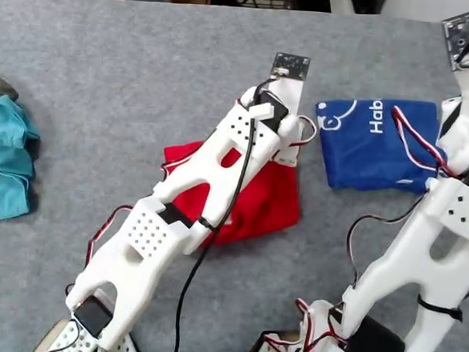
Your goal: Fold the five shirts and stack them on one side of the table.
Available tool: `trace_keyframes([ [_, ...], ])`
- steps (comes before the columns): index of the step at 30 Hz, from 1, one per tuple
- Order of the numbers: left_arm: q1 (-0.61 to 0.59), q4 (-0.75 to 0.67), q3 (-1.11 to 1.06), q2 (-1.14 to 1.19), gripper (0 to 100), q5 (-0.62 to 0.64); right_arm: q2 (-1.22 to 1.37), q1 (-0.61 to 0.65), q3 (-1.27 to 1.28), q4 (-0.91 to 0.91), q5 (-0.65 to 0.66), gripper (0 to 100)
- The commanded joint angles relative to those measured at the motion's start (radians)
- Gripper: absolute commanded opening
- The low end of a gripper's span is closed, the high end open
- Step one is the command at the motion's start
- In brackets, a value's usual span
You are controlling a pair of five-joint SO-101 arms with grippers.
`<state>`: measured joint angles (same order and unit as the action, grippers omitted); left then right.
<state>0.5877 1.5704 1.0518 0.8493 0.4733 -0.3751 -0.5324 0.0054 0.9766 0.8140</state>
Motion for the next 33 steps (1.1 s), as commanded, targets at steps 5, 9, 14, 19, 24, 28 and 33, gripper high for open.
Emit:
trace_keyframes([
  [5,-0.094,0.133,0.282,-0.074,28,0.044,-0.033,0.063,-0.039,0.169,0.041,2.5],
  [9,-0.265,0.193,0.444,-0.106,26,0.04,-0.035,0.16,-0.048,0.35,0.041,2.5],
  [14,-0.521,0.193,0.443,-0.138,7,-0.098,-0.021,0.431,-0.039,0.491,0.018,2.5],
  [19,-0.73,0.193,0.236,-0.16,3,-0.193,0.148,0.672,-0.048,0.532,-0.089,2.5],
  [24,-0.852,0.192,-0.145,-0.279,3,-0.319,0.414,0.865,-0.153,0.608,-0.315,2.2],
  [28,-0.929,0.077,-0.487,-0.454,3,-0.327,0.591,0.959,-0.334,0.681,-0.388,2.2],
  [33,-0.966,-0.457,-1.122,-0.675,3,-0.328,0.762,1.031,-0.498,0.753,-0.387,2.2],
])
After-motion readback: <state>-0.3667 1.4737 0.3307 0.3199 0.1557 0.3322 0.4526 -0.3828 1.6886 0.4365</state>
